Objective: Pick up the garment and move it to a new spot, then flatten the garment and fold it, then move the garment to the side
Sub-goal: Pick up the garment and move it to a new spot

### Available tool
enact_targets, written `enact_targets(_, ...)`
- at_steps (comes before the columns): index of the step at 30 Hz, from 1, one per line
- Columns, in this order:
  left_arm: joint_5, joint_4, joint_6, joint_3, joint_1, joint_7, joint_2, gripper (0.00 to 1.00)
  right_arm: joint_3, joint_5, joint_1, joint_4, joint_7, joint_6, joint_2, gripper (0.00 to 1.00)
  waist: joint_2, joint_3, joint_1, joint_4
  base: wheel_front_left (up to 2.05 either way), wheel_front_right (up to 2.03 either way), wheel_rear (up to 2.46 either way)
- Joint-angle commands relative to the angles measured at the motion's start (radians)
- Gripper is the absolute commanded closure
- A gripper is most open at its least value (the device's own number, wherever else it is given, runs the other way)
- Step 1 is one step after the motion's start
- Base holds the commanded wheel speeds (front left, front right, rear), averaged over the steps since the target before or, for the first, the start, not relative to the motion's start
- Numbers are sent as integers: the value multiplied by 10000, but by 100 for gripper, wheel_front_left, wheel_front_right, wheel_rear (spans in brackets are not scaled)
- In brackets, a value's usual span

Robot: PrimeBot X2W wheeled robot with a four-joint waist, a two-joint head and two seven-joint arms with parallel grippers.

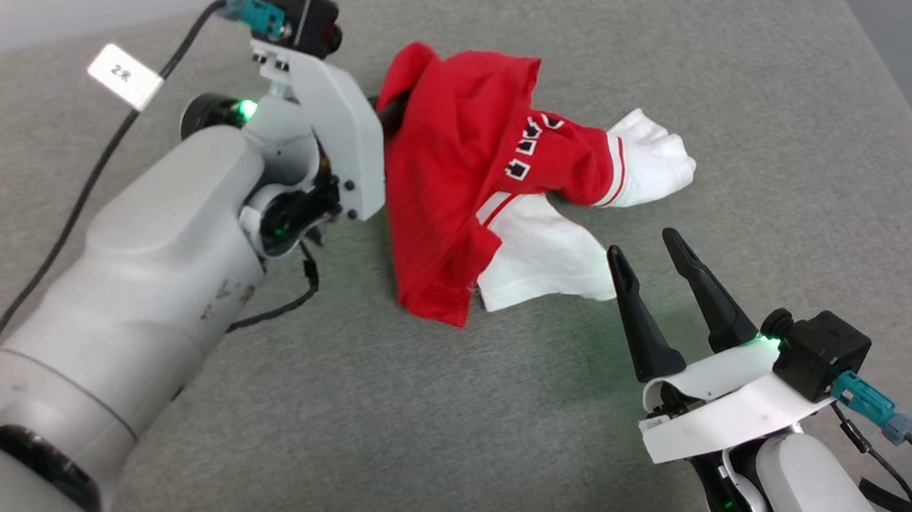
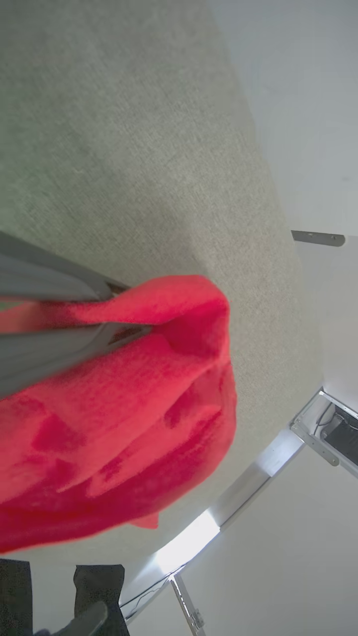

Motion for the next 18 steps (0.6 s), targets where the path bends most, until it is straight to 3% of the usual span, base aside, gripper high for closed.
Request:
enact_targets(1, -89, -2, -23, -73, 155, 93, 90, 100, -1, -60, 94, 12, -48, -10, 22, 0, 0, -226, 0, 292, 0, 0, 0)
enact_targets(9, -331, 101, -23, -427, 587, 1106, 840, 100, 43, -315, 142, 8, -48, -10, 18, 0, 0, -473, 0, 730, 0, 0, 0)
enact_targets(18, 396, 1313, -15, -598, 617, 654, 768, 100, -8, -469, 104, -49, -49, -10, 18, 0, 0, -282, 0, 781, 0, 0, 0)
